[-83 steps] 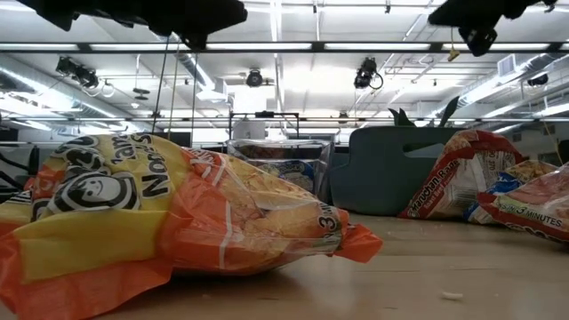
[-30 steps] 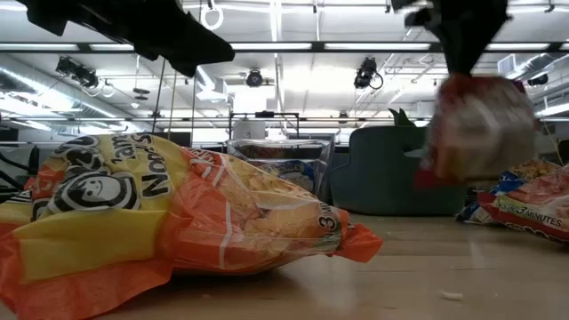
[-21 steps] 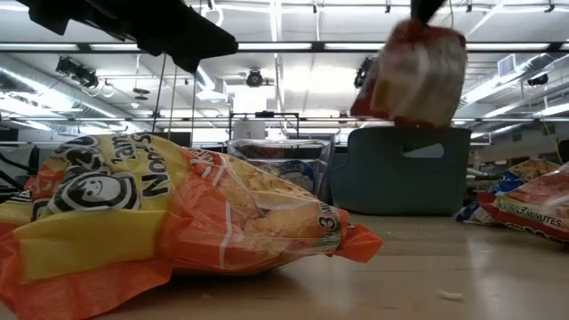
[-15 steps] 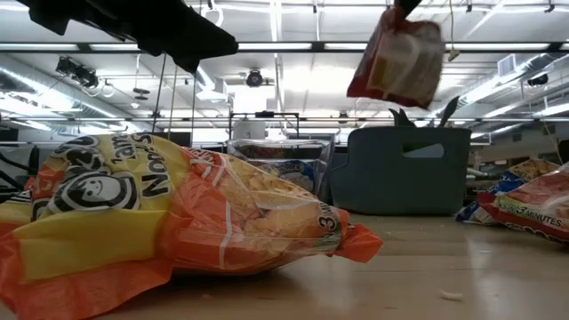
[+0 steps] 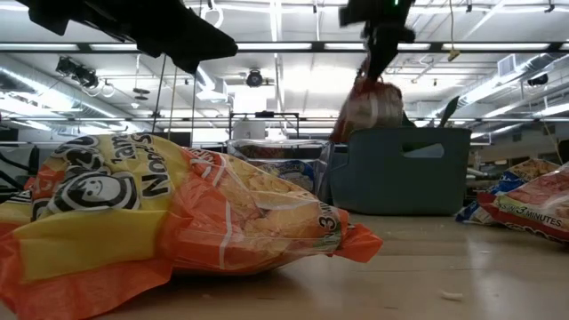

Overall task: Sort Maruchan noodles
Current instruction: Put the red noodle pack into the dark blue bin

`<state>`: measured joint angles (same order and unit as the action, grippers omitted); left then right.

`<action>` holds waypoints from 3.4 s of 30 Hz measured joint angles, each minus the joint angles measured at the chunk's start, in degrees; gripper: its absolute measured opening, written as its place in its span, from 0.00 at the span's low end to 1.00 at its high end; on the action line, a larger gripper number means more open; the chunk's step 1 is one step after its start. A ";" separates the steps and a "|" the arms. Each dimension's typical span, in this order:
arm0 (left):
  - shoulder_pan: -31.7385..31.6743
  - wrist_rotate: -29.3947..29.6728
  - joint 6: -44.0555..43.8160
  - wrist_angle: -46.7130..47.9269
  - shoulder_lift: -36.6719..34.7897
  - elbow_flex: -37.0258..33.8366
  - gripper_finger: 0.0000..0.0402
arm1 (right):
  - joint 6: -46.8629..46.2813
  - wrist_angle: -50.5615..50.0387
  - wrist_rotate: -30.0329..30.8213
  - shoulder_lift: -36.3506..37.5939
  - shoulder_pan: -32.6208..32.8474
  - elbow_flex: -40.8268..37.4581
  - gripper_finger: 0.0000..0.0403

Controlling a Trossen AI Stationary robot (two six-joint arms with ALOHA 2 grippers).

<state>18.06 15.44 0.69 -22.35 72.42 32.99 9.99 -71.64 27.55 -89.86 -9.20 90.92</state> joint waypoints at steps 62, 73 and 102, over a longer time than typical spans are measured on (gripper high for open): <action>0.00 0.00 3.43 1.21 0.00 0.00 0.17 | -57.26 13.07 -24.27 4.42 41.12 -39.17 0.27; 0.00 0.00 1.47 1.26 0.00 0.00 0.17 | -54.80 14.83 -24.62 4.42 40.98 -39.63 0.03; 0.00 0.00 2.94 -0.03 0.00 -0.02 0.17 | -24.02 -7.65 3.34 5.99 29.16 4.49 0.02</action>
<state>18.06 15.44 3.63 -22.38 72.42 32.97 -14.03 -79.29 30.88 -83.88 19.97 95.40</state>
